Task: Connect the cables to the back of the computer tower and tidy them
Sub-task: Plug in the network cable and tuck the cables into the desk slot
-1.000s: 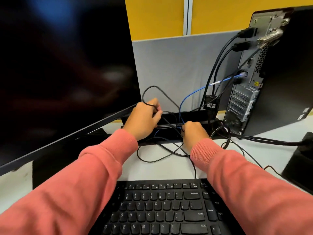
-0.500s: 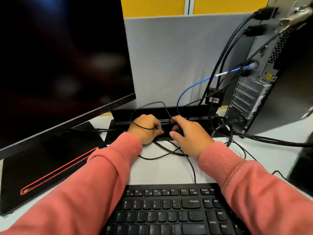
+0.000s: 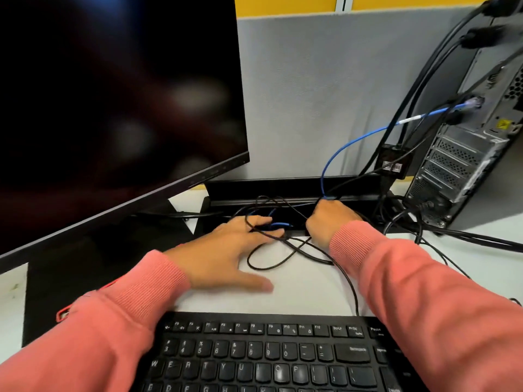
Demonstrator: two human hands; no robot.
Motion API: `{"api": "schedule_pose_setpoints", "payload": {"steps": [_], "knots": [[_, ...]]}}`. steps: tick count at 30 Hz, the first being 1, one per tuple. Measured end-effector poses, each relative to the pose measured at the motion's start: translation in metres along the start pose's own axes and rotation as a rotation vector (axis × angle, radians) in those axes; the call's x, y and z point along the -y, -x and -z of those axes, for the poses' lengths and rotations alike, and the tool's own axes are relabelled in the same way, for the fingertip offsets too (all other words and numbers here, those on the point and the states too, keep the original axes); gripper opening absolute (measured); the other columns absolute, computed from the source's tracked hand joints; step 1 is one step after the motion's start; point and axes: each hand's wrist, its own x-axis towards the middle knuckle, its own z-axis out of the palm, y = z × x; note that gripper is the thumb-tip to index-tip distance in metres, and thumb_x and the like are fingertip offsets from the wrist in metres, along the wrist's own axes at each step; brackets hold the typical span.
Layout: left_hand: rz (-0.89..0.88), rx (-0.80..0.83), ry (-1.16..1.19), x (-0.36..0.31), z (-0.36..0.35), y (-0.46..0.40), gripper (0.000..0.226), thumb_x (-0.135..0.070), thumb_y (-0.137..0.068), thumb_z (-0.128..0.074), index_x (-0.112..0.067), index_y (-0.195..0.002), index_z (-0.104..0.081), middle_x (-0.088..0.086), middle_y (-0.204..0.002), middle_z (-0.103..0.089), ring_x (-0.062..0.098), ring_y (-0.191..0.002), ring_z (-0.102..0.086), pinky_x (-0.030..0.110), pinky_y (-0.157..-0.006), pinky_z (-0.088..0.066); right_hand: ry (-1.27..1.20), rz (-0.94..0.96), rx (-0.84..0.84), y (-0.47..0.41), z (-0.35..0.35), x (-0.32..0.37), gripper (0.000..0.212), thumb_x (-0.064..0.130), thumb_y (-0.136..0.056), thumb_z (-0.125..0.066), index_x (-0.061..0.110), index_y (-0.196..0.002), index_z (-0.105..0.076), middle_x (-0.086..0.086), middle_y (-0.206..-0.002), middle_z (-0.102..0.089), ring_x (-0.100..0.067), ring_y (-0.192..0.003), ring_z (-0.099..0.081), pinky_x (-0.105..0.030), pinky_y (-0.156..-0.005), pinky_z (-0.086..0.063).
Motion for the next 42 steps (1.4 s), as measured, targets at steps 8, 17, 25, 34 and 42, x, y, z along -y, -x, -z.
{"api": "schedule_pose_setpoints", "payload": {"steps": [8,17,25,34,42], "knots": [[-0.180,-0.415,-0.053,0.004,-0.001,-0.003,0.020,-0.030,-0.095,-0.073,-0.024,-0.112,-0.079,-0.012,-0.107,-0.067,0.003,-0.092,-0.064,0.024,-0.081,-0.054,-0.153,-0.126,-0.056,-0.001,0.008,0.001,0.030,0.015,-0.090,-0.050,0.006,-0.116,-0.061,-0.017,-0.122,-0.062,-0.039,-0.110,-0.062,-0.039,-0.087,-0.052],[0.003,-0.800,-0.150,-0.010,-0.004,-0.067,0.014,-0.034,-0.094,-0.071,-0.026,-0.100,-0.080,-0.006,-0.104,-0.051,0.016,-0.087,-0.053,0.033,-0.072,-0.047,-0.325,-0.082,-0.176,0.009,0.003,-0.015,0.031,0.037,-0.096,-0.059,0.010,-0.098,-0.075,-0.018,-0.106,-0.070,-0.037,-0.103,-0.064,-0.031,-0.083,-0.049],[-0.042,-0.611,-0.373,0.009,-0.012,-0.072,0.020,-0.036,-0.103,-0.053,-0.024,-0.098,-0.068,-0.007,-0.099,-0.060,0.021,-0.087,-0.053,0.030,-0.072,-0.036,-0.300,0.127,-0.078,0.040,0.014,-0.028,0.057,0.000,-0.089,-0.047,0.028,-0.137,-0.061,-0.006,-0.138,-0.062,-0.027,-0.128,-0.057,-0.035,-0.109,-0.045],[0.128,-0.589,-0.148,0.012,-0.013,-0.075,0.014,-0.036,-0.095,-0.065,-0.023,-0.097,-0.072,-0.012,-0.092,-0.057,0.016,-0.090,-0.059,0.035,-0.078,-0.052,0.032,0.341,-0.033,0.045,0.008,-0.020,0.035,0.034,-0.103,-0.041,0.033,-0.134,-0.059,0.008,-0.126,-0.058,-0.021,-0.124,-0.053,-0.040,-0.103,-0.044],[0.048,-0.581,0.358,-0.001,-0.002,-0.050,0.078,-0.008,-0.083,-0.080,-0.040,-0.145,-0.046,-0.011,-0.111,-0.063,0.008,-0.087,-0.068,0.023,-0.085,-0.056,0.096,0.216,0.081,0.033,0.003,-0.011,0.033,0.047,-0.105,-0.026,0.031,-0.091,-0.052,0.005,-0.117,-0.064,-0.024,-0.118,-0.055,-0.042,-0.092,-0.029]]}}
